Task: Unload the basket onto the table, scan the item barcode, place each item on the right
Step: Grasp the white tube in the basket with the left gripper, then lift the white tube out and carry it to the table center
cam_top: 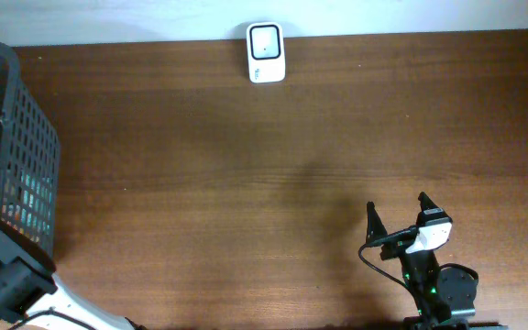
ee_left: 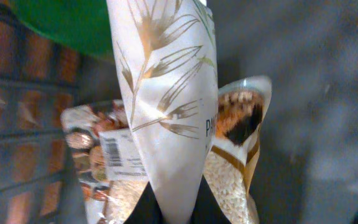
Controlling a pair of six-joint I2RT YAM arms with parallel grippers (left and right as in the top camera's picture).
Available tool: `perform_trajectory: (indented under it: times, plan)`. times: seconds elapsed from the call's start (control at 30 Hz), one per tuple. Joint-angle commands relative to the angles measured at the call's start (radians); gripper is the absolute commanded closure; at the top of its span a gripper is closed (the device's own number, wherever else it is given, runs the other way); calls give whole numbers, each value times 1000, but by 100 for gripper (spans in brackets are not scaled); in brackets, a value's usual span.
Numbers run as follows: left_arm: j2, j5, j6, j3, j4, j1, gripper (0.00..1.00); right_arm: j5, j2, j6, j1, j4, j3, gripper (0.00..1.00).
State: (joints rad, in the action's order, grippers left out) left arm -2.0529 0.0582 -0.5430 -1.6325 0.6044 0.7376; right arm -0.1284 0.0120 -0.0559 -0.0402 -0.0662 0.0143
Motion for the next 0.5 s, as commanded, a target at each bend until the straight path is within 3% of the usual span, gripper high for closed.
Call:
perform_trajectory:
  times: [0.0,0.13,0.37,0.47]
  plan:
    - [176,-77,72,-27,-54,-25,100,6,-5,-4,-7,-1,-8,2]
    - [277,-179,78,-27,-116,-54,100,6,-5,-4,-7,-1,-8,2]
    - [464,-178,87,-27,-221,-128,100,6,-5,-4,-7,-1,-8,2]
    - [567,-178,171,-27,-252,-175,100,6,-5,-4,-7,-1,-8,2]
